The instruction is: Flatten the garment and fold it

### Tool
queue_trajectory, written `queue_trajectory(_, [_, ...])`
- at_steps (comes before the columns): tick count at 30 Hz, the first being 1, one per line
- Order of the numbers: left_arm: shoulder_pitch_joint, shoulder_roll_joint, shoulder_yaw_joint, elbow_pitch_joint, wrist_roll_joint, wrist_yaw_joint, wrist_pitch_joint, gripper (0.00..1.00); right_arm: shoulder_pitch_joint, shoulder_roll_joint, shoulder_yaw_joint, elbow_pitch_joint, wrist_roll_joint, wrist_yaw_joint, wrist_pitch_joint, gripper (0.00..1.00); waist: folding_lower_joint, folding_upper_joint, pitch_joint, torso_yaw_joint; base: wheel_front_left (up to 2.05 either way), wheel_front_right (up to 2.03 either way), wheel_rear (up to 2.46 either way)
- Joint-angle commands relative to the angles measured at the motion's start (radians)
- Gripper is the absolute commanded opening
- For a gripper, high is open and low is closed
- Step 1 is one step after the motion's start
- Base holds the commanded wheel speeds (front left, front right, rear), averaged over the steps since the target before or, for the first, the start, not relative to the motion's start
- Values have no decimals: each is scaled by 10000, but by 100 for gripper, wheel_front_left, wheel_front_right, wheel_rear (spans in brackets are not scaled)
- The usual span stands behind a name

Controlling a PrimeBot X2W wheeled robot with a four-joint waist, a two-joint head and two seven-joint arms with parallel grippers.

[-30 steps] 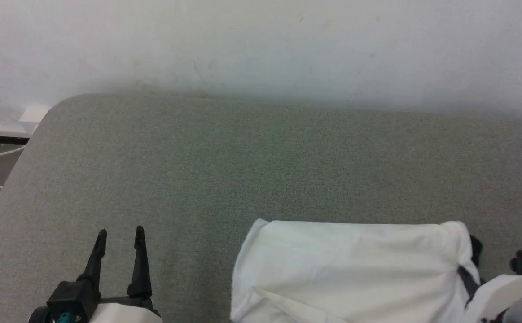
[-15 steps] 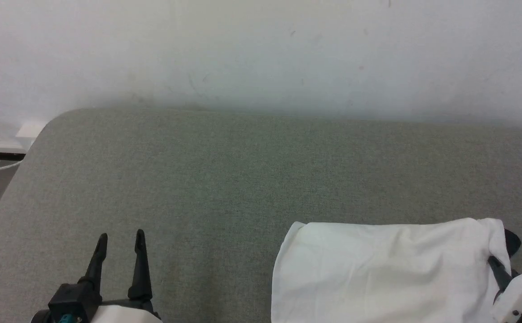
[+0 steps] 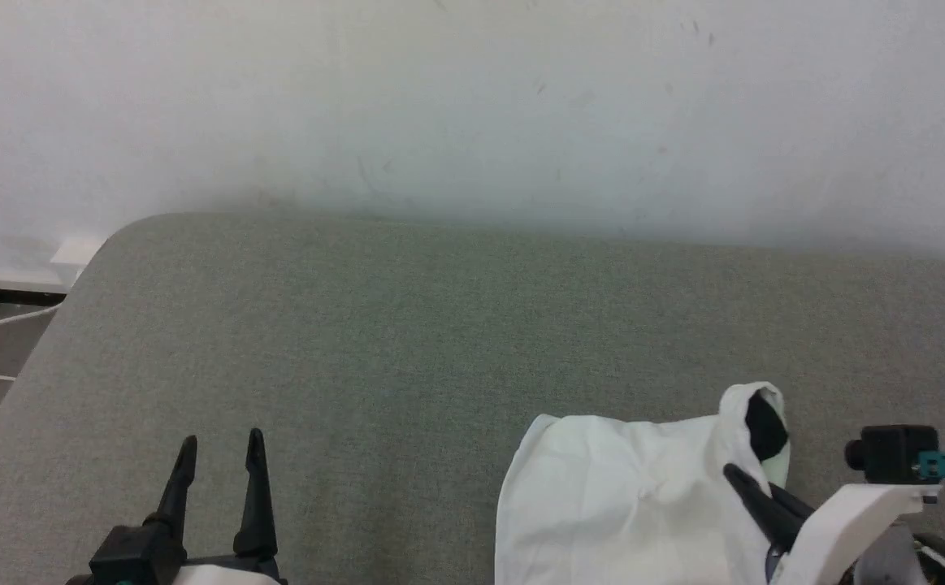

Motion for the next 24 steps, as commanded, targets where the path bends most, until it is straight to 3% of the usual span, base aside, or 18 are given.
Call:
queue_trajectory(1, [176,-39,11,-6,54,-39,-47,100,4,186,278,-109,52,-7,90,0,1,0,-119,198,0,0,0])
queue_trajectory(13, [217,-50,12,-54,88,-76,-47,100,-1113,575,2167,1525,-33,-7,-566,0,1,0,-27,1045,0,0,0])
queue_trajectory(24, [15,-54,-186,89,67,-87,-47,100,-2197,582,3514,4292,-334,-7,-1775,0,1,0,396,1638,0,0,0])
